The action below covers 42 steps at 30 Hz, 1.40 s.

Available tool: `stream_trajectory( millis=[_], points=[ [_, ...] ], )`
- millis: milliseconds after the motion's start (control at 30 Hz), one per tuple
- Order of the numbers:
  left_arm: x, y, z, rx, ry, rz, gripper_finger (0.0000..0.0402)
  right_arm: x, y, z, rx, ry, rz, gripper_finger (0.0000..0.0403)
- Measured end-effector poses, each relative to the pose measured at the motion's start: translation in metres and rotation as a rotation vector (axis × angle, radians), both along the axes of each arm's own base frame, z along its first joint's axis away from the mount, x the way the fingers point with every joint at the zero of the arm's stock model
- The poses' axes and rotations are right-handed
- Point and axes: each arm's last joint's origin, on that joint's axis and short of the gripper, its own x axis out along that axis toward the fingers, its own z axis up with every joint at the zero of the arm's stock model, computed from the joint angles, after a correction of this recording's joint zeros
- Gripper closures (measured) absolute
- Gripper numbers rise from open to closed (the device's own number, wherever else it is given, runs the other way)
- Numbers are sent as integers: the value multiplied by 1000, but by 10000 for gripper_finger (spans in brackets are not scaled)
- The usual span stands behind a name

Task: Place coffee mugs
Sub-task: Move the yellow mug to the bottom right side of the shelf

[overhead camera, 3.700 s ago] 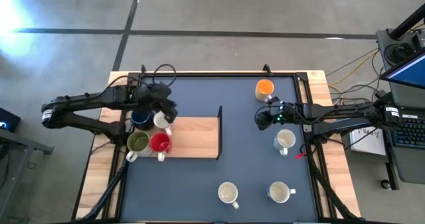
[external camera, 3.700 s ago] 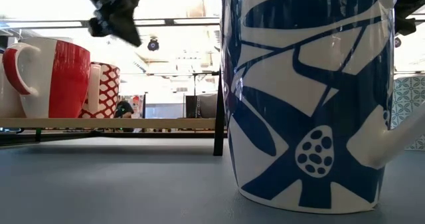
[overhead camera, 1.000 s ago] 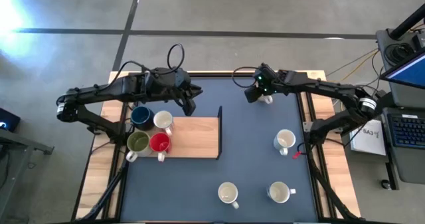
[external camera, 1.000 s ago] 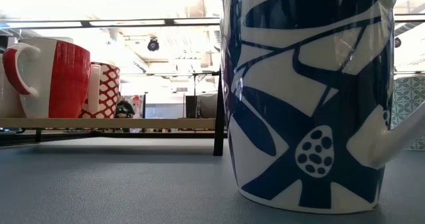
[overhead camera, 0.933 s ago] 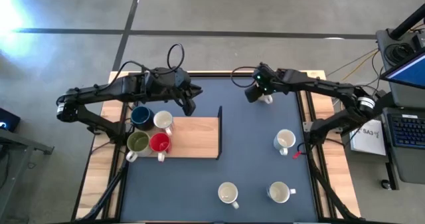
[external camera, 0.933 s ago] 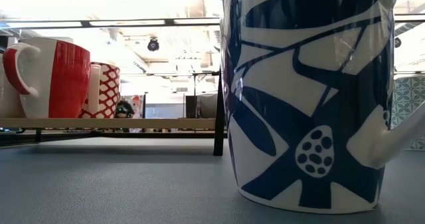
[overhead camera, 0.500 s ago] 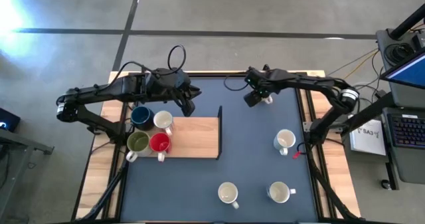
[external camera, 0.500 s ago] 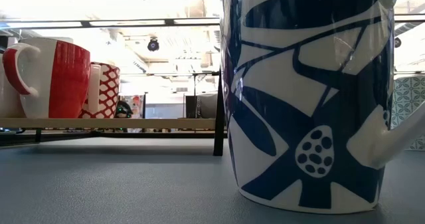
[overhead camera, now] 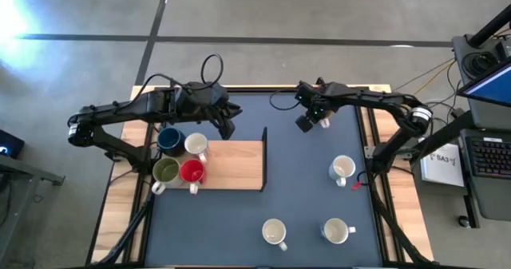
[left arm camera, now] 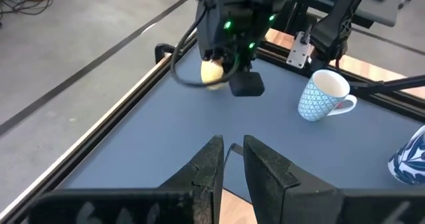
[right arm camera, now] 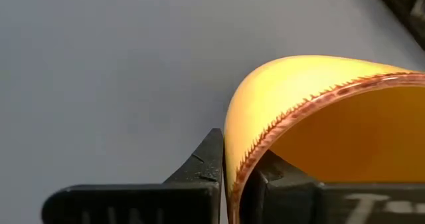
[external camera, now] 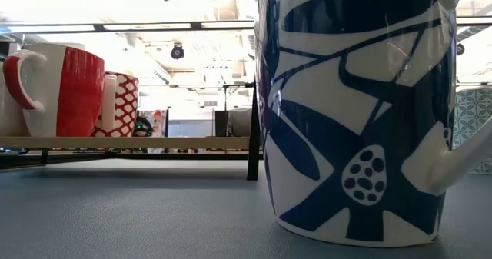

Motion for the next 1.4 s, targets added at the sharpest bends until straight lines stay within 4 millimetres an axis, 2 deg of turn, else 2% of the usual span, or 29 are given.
stream_trajectory(
  millis=[233, 400, 800, 933, 1067, 1400],
  points=[
    [0, 0, 0, -38, -17, 25, 361, -4, 18, 50, -77, -124, 55, 392],
    [0, 0, 0, -67, -29, 45, 361, -2, 38, 86, -142, -252, 111, 392],
    [-2, 1, -2, -124, -41, 131, 361, 7, 110, 147, -223, -576, 370, 391],
    [-3, 1, -4, -127, -17, 137, 361, 11, 138, 157, -187, -657, 431, 390],
    [-5, 1, -6, -128, 18, 139, 361, 17, 165, 160, -151, -728, 445, 390],
    [-24, -13, -4, -120, 99, 46, 361, 21, 213, 147, -150, -726, 250, 390]
  ],
)
